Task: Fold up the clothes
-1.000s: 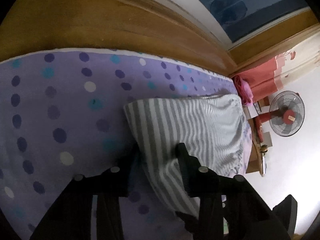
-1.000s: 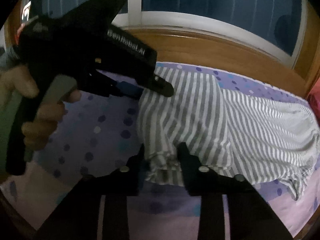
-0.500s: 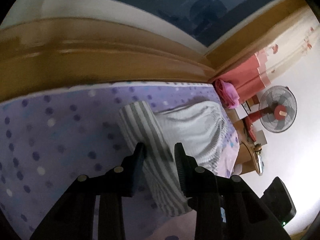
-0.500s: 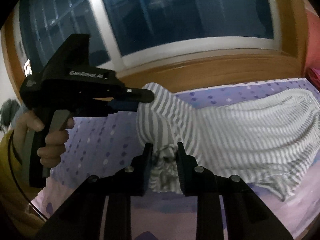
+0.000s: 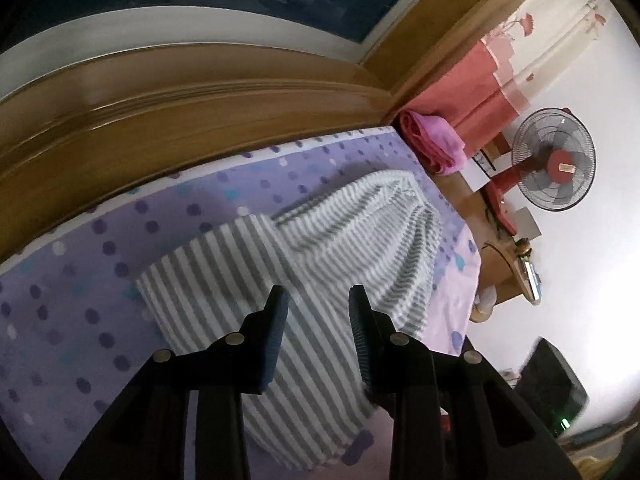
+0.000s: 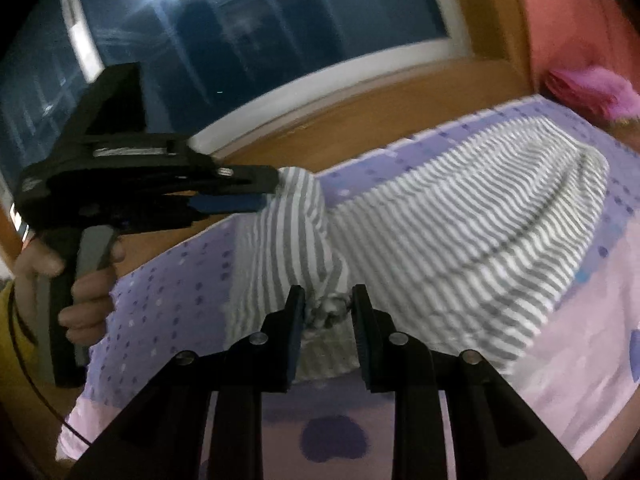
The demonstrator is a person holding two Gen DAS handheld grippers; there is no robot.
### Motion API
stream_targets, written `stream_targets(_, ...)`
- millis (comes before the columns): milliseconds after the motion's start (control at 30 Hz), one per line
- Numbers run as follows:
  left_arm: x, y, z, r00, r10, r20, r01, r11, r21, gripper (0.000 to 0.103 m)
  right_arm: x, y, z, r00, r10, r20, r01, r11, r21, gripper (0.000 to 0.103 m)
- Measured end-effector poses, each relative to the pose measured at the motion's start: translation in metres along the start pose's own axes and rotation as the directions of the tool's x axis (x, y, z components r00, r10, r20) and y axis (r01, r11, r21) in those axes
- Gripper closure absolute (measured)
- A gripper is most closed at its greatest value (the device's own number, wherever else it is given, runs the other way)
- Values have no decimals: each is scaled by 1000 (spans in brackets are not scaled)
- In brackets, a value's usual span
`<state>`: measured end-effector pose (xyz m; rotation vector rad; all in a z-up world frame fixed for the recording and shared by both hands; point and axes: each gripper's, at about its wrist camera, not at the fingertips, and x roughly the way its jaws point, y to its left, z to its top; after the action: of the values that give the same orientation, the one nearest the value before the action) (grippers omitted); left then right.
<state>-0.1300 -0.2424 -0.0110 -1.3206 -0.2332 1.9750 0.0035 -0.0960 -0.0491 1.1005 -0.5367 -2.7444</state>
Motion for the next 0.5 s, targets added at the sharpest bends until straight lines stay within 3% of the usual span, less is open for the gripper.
stream_targets(200,-4,4,-20,998,65,8,-64,998,-25,72,5,-45,15,992,94,-81,-86,992,96,75)
stream_targets(300,-2,11,-37,995,96,9,-95,993,-64,72,7,-55,25,980,169,-106,-154,979,135,45)
stream_targets(433,1,20,-63,990,140,23,-135,980,-145,72,25,-52,31,925,327,-195,-301,942,150,44)
stream_targets(500,3,22,-72,988,147,38,-137,972,-190,72,39,-43,32,906,340,-253,-329,941,83,44)
